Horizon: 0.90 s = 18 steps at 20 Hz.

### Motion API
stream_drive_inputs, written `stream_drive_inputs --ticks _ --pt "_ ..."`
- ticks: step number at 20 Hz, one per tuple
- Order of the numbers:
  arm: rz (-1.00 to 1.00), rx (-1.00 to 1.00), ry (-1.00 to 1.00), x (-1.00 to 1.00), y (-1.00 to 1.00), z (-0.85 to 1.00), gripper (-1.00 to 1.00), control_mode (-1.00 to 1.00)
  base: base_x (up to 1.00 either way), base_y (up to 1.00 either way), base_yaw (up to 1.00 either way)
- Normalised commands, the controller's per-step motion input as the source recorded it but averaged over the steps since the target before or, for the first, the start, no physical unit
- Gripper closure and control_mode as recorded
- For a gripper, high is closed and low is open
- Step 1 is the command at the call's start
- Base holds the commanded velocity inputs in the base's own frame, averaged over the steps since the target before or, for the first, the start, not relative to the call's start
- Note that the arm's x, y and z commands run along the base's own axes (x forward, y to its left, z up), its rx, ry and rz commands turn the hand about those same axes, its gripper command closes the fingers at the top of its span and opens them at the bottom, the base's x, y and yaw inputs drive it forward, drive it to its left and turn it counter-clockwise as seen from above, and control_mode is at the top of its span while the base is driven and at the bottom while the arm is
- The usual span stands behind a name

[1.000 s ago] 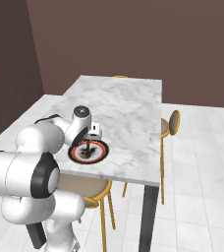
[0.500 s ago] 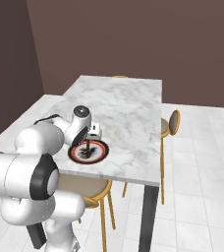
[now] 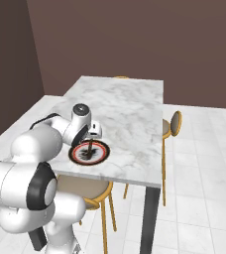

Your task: Start the toaster. Once the lever pops up, take the bread to the plate on the dining counter.

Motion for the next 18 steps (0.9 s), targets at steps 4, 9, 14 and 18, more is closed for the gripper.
stream_drive_inputs --ticks 4,9,14,18 --pt "0.00 0.00 0.00 -0.07 0.00 0.28 -1.00 -1.00 0.00 0.00 0.00" --pt "0.00 0.00 0.00 -0.17 0.00 0.24 -1.00 -1.00 0.00 0.00 0.00" --pt "0.00 0.00 0.00 -0.22 0.00 0.26 -1.00 -1.00 0.00 0.00 0.00" --pt "0.00 0.00 0.00 -0.24 0.00 0.30 -1.00 -1.00 0.00 0.00 0.00"
